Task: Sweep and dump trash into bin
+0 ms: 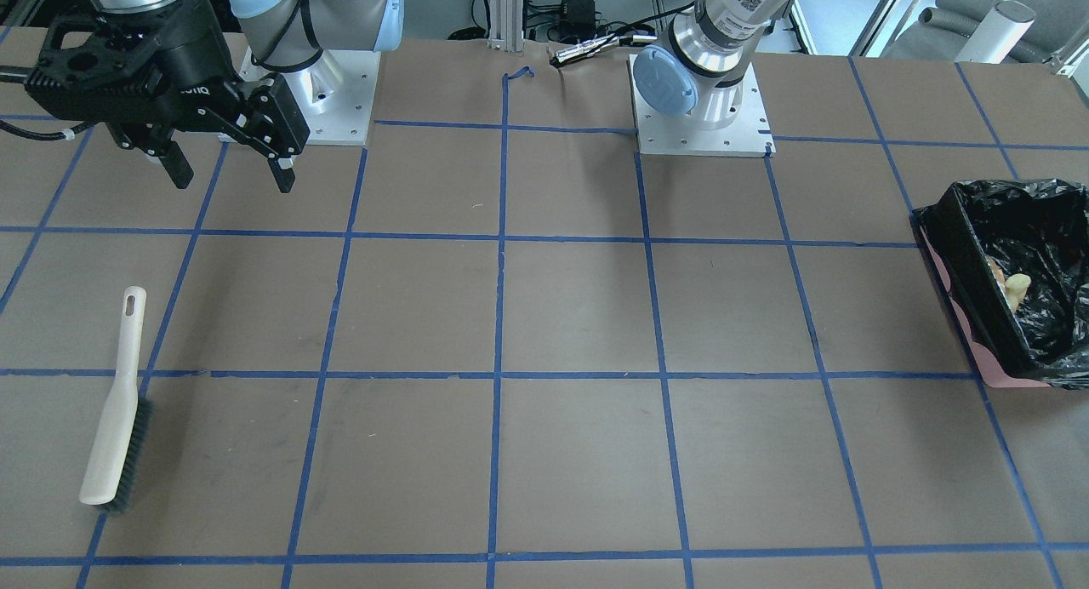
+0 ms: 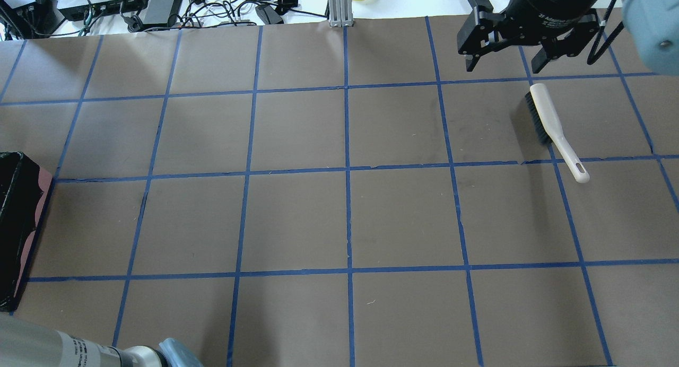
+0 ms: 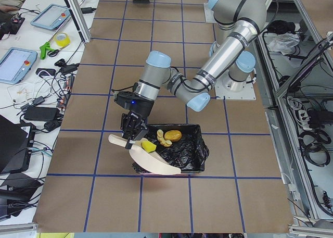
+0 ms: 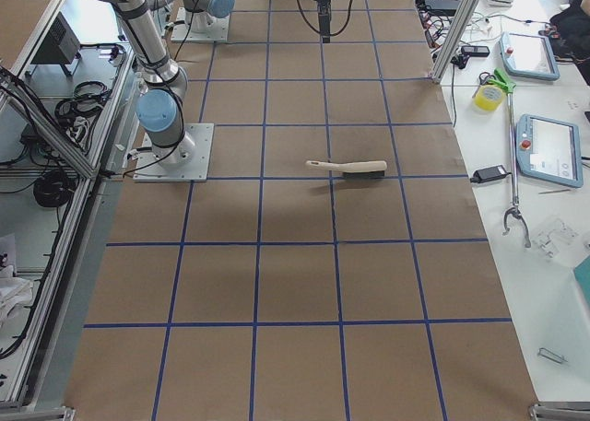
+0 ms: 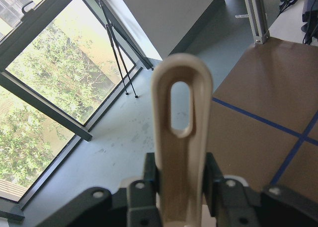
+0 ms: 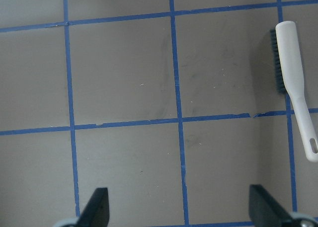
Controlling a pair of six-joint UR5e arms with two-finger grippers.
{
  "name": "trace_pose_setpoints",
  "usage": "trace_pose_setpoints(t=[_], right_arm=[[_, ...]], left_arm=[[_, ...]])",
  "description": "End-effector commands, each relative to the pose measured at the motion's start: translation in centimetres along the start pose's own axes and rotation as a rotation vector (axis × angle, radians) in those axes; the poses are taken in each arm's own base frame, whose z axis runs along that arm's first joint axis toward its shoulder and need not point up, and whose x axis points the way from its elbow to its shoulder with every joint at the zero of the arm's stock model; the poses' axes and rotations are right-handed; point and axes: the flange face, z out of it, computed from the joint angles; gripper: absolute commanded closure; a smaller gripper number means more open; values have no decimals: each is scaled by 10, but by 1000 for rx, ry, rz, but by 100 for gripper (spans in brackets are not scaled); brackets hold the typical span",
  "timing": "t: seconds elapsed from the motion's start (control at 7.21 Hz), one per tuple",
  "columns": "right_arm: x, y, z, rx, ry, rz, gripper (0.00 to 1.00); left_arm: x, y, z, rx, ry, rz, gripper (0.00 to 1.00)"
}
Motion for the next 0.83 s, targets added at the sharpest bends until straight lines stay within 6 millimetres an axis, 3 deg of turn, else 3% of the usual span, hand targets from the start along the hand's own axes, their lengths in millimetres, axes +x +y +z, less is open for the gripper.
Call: trace_pose_setpoints(t=[0.0, 0.42, 0.69], right_arm=[[0, 0, 0, -1, -4, 0, 0], [-1, 0, 0, 1, -6, 1, 0], [-1, 0, 0, 1, -6, 0, 0]], left_arm=[[11, 7, -3, 19, 2, 4, 100], [24, -2, -25, 95, -1, 22, 100], [27, 6, -30, 143, -20, 35, 100]])
